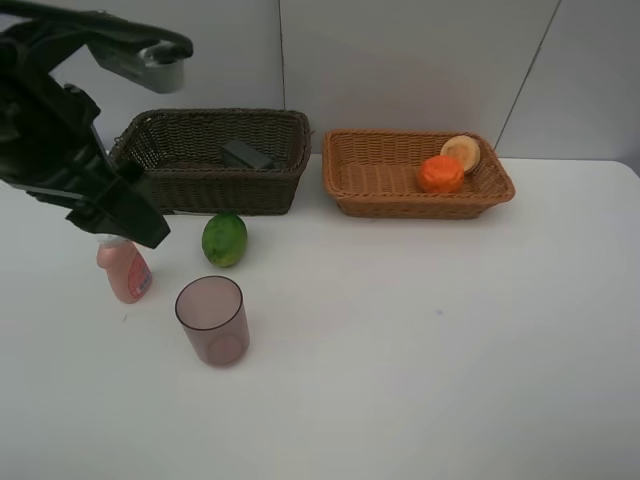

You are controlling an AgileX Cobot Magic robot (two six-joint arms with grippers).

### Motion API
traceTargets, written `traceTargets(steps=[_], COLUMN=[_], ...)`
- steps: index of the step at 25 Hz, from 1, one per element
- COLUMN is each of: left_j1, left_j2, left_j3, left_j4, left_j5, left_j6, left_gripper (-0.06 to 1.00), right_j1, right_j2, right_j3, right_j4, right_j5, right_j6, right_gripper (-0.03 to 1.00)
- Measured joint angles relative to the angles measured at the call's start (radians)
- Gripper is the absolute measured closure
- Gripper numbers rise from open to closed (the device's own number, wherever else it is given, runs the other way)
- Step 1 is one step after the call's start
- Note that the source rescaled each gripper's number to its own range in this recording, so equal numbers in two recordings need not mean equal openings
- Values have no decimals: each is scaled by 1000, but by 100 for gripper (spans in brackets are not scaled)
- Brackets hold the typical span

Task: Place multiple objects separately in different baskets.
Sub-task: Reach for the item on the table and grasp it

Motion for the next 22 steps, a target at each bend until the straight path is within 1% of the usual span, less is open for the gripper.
traceTargets(steps=[2, 9, 22], left_j1=[-39, -127, -259], left_j2=[43, 156, 182], left_j3=[-31, -84, -90], left_j4=[1, 31, 34], left_j5=[0, -1, -1], left_j6=[0, 0, 0], left_gripper=[-6, -6, -6], right_j1=[0, 0, 0], right_j2=[0, 0, 0], right_j3=[0, 0, 0], right_j4=[0, 0, 0], right_j5=[0, 0, 0], right_j6=[0, 0, 0], right_gripper=[2, 2, 2])
